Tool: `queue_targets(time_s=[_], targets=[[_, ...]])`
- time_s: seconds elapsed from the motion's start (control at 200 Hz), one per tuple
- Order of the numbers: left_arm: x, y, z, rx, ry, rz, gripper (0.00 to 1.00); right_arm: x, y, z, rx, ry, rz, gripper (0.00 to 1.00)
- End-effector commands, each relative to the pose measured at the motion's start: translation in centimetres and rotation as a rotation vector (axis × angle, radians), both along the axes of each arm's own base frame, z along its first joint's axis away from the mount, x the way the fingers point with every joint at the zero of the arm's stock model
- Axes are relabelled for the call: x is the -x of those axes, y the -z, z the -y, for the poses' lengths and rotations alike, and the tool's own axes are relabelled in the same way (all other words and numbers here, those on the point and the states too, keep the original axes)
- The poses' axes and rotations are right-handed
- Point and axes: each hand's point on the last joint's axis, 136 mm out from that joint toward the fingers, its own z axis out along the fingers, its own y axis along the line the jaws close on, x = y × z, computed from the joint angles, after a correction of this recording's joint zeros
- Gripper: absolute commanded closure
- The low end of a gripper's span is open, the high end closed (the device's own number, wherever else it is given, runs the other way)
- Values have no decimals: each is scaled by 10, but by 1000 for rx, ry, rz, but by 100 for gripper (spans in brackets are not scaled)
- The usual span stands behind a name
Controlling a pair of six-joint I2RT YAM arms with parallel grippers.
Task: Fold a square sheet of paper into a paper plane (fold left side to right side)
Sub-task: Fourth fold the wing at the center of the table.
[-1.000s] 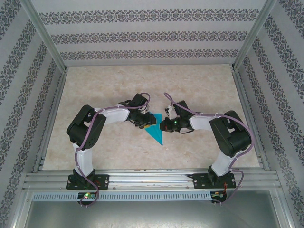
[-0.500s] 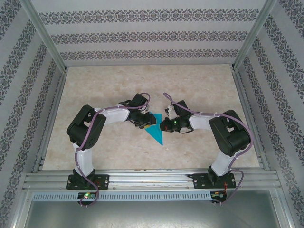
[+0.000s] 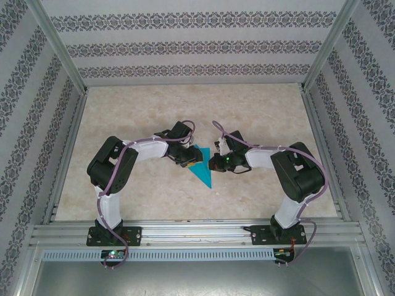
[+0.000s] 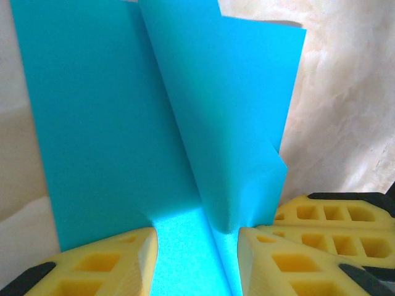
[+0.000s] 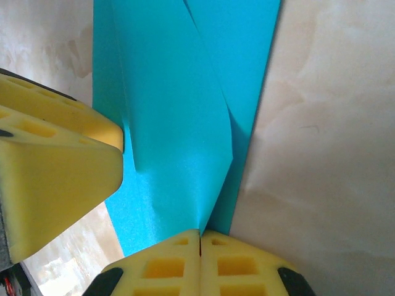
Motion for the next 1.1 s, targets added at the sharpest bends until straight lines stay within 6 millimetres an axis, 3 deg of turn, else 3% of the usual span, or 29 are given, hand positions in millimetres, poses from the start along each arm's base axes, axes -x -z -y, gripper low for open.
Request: queue_targets(time_s=[0.0, 0.15, 0.455, 0.764, 0.829, 0.924, 1.094], targets=[[19, 28, -4, -59, -2, -83, 59, 0, 14, 7, 44, 2, -20, 96], [15, 20, 3, -12, -5, -68, 57, 5, 22, 11, 75, 6, -48, 96], [-3, -20, 24, 122, -12, 19, 53, 13, 39, 21, 149, 9, -102, 100], [-7, -43, -11, -25, -17, 100, 49, 16, 43, 27, 187, 3, -113, 100], [-9, -49, -9, -8, -9, 120, 55, 16, 44, 27, 193, 2, -111, 100], [-10, -54, 5, 72, 20, 123, 73, 17, 44, 28, 195, 2, -114, 100], [-12, -47, 25, 166, 62, 80, 94, 16, 45, 28, 198, 3, -117, 100]])
